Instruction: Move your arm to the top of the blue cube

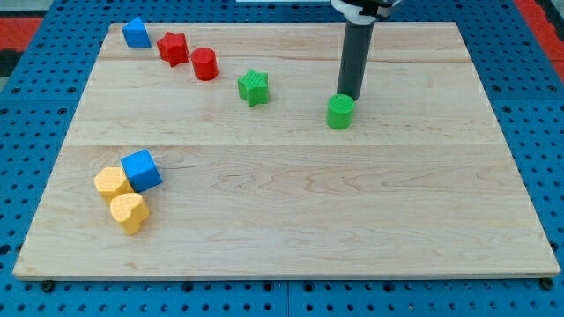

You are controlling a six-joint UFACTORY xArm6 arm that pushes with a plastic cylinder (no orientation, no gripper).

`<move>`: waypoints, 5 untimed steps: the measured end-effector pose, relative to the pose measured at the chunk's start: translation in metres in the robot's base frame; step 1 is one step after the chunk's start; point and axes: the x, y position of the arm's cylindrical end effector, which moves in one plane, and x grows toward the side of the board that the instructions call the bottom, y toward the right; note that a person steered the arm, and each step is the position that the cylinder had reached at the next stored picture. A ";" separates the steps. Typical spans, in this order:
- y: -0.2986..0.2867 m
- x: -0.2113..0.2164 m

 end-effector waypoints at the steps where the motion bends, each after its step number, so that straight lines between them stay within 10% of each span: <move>1: -0.008 0.020; 5: -0.133 0.061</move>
